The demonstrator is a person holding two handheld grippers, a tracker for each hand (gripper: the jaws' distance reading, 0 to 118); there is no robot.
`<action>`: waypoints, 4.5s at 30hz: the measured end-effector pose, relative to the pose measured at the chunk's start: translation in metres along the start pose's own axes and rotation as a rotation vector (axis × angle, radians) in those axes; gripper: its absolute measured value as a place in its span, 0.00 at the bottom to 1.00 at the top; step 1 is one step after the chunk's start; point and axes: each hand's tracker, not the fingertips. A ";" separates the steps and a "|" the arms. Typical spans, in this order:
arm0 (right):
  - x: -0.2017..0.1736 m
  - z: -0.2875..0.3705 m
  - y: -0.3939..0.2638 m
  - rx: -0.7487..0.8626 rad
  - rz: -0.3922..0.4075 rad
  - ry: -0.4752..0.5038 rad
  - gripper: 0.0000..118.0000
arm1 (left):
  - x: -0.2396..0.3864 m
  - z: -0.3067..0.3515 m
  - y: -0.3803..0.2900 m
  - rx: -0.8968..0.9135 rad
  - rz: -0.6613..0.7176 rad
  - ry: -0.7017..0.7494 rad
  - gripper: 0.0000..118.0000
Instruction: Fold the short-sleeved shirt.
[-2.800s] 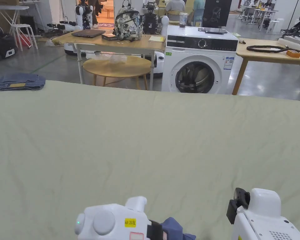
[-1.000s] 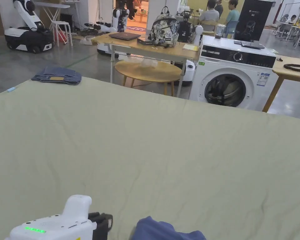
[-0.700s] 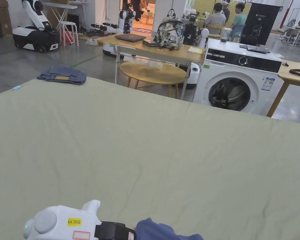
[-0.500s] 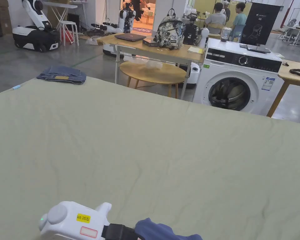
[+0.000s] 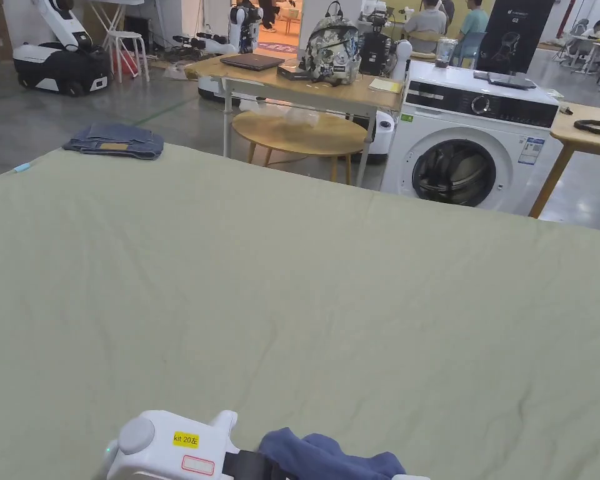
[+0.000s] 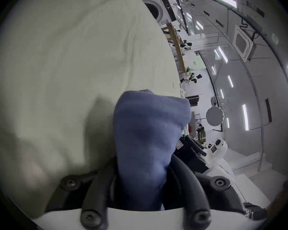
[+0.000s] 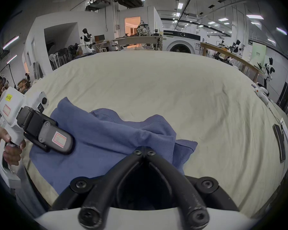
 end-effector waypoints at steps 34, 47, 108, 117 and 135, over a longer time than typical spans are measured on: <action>-0.007 0.013 0.064 0.122 0.036 -0.034 0.00 | -0.021 0.415 0.084 0.237 0.057 0.540 0.14; -0.003 0.011 0.063 0.086 0.040 -0.046 0.00 | -0.032 0.425 0.077 0.210 0.105 0.777 0.29; 0.049 0.064 0.092 0.511 -0.076 -0.196 0.00 | 0.169 0.032 -0.028 0.995 -0.830 0.849 0.00; 0.042 0.062 0.098 0.533 -0.078 -0.188 0.00 | 0.165 0.037 -0.030 1.048 -0.815 0.863 0.00; 0.048 0.061 0.105 0.515 -0.107 -0.196 0.10 | 0.167 0.042 -0.020 1.028 -0.783 0.840 0.10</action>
